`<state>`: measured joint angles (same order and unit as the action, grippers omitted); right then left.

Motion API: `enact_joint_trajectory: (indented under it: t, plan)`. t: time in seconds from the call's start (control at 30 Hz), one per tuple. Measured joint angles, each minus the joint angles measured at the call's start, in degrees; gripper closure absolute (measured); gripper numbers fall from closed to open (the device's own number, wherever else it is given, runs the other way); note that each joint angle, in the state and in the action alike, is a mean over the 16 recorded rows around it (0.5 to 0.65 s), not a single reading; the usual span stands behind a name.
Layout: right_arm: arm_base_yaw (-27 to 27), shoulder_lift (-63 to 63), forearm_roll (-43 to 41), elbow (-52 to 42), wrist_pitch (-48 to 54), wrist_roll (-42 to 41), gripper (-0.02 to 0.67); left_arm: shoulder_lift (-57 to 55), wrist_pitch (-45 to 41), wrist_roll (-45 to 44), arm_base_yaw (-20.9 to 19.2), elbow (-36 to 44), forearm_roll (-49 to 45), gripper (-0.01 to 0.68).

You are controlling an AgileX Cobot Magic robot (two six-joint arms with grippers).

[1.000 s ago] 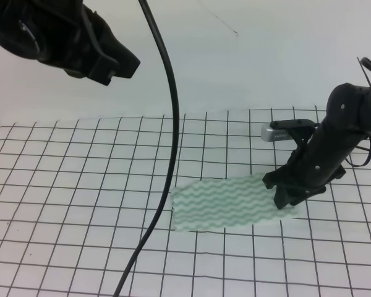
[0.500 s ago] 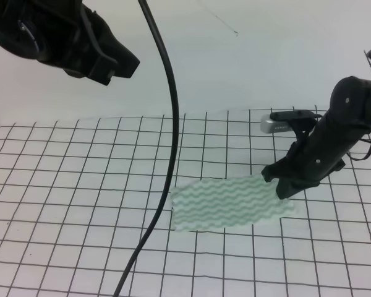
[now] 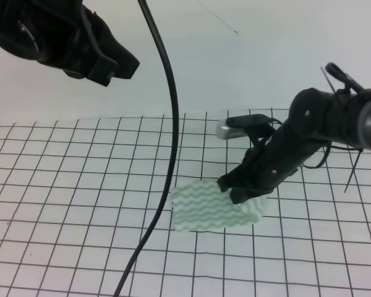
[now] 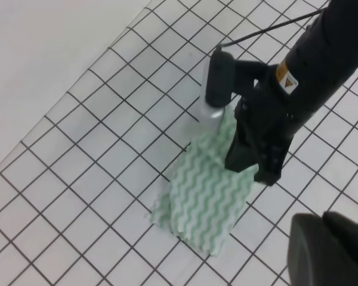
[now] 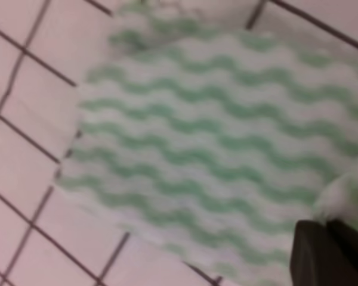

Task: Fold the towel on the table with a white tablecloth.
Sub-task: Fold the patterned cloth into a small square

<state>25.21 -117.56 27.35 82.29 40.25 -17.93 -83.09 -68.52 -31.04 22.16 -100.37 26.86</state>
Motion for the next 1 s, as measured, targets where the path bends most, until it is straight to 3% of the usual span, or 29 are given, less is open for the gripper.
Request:
enact_joint_trajectory:
  t: [0.6, 1.0]
  plan:
    - [7.5, -3.2, 12.2, 0.0, -5.4, -10.7, 0.650, 0.0, -1.1, 0.0, 0.0, 0.0, -1.5, 0.672]
    - [9.3, -4.7, 23.0, 0.0, -6.9, -22.7, 0.644, 0.0, -1.2, 0.1, 0.0, 0.0, -1.6, 0.672]
